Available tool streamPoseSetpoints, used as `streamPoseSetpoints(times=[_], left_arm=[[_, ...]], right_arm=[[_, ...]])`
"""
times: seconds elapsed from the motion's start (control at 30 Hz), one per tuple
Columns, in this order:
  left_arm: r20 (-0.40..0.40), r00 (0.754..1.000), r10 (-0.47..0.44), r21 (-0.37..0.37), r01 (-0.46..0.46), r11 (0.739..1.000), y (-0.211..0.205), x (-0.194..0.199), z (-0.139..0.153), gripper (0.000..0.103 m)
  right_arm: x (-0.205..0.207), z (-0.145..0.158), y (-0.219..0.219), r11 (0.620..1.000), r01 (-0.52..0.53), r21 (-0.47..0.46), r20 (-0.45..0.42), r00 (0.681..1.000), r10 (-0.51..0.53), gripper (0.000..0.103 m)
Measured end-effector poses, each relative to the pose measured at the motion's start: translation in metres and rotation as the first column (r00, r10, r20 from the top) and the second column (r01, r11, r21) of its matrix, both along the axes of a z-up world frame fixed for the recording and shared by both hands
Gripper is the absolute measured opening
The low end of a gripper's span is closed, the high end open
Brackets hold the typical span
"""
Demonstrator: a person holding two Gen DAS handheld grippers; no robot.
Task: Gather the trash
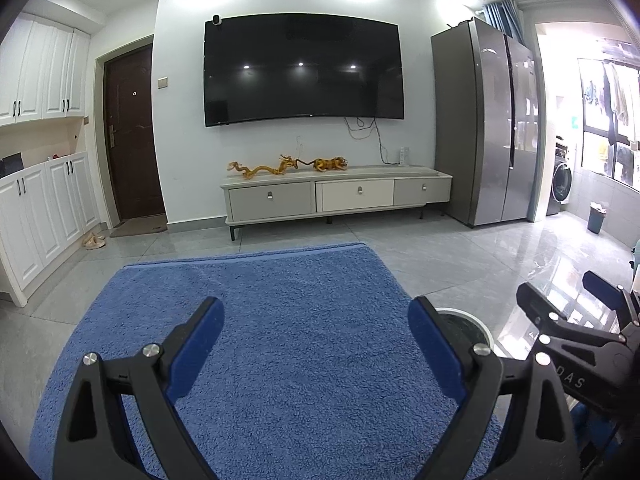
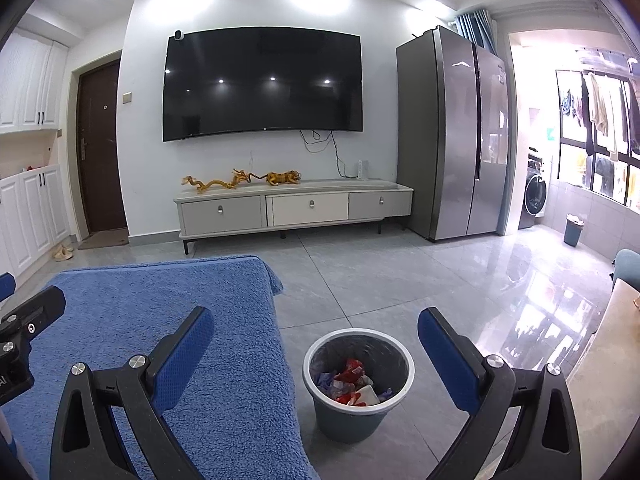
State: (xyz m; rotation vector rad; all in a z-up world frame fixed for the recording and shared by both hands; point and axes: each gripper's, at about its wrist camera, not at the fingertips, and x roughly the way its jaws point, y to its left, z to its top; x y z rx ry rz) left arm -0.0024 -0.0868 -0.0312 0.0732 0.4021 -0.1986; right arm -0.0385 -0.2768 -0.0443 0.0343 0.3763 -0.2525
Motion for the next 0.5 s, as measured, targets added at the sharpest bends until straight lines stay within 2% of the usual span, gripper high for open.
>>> streamPoseSetpoints(times=[0.5], left_arm=[[-0.004,1.0,-0.011,0.008,0.011,1.0,-0.0053,0.0062,-0.0058,0.093]], right_arm=[[0.0055,-0.0082,-0.0051,1.0,0.006,-0.004,-0.017,1.0,-0.006,0.103]])
